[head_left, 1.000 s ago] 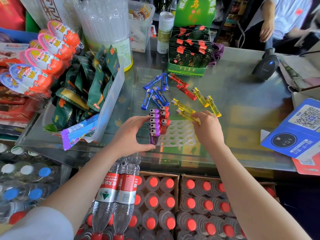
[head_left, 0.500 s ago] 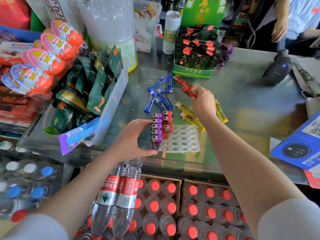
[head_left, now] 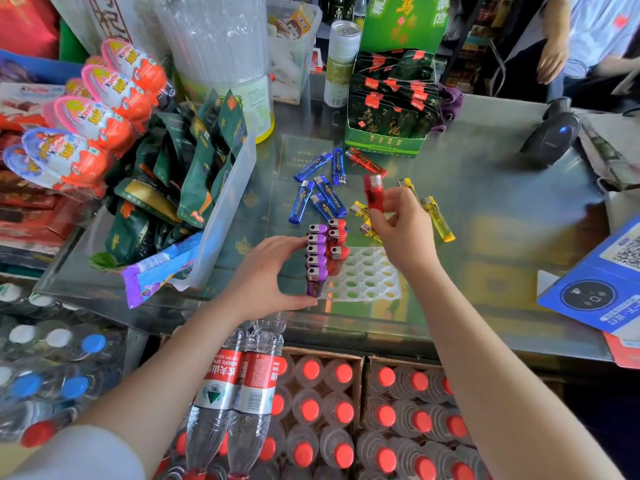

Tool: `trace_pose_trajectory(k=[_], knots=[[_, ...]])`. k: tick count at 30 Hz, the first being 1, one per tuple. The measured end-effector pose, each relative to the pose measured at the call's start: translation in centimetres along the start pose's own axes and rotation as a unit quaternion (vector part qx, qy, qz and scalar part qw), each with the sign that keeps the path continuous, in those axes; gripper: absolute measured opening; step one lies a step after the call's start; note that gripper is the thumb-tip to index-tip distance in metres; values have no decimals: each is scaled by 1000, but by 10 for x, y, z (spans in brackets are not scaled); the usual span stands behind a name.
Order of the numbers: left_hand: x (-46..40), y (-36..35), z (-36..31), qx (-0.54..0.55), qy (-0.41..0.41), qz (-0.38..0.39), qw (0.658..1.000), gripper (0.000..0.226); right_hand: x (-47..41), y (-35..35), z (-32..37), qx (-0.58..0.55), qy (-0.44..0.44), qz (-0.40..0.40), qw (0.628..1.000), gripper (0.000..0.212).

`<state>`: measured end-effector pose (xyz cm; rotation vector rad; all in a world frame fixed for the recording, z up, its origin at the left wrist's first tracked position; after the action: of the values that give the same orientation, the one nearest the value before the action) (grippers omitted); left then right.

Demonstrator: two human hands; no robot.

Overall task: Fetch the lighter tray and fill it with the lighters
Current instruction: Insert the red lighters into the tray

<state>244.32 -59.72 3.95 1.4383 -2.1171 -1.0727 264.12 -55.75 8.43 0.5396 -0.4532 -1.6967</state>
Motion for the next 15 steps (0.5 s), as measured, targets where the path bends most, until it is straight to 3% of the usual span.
trace_pose_trajectory(k=[5,8,11,15], knots=[[0,-1,-1,-6,2,6,1000,83,53,-4,-11,-112,-55,-13,992,15],[1,-1,-3,-13,-1,4,1000,83,69,-13,-11,-100,-71,17,992,8],[1,1,-5,-12,1,6,1000,83,76,-20,-5,-69,-42,43,996,20],[1,2,-6,-8,-4,6,1000,81,83,-21,5,-66,-7,42,997,15]])
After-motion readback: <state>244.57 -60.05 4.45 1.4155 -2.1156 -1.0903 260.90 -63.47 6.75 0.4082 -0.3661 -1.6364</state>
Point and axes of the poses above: each hand's wrist, its own x-axis away from the middle knuckle, its own y-axis out of the back of the hand, z = x × y, the point moved 7 cm from there along -x, towards the middle knuckle, and after that the axes turned 2 degrees about -x, right-handed, at the moved point
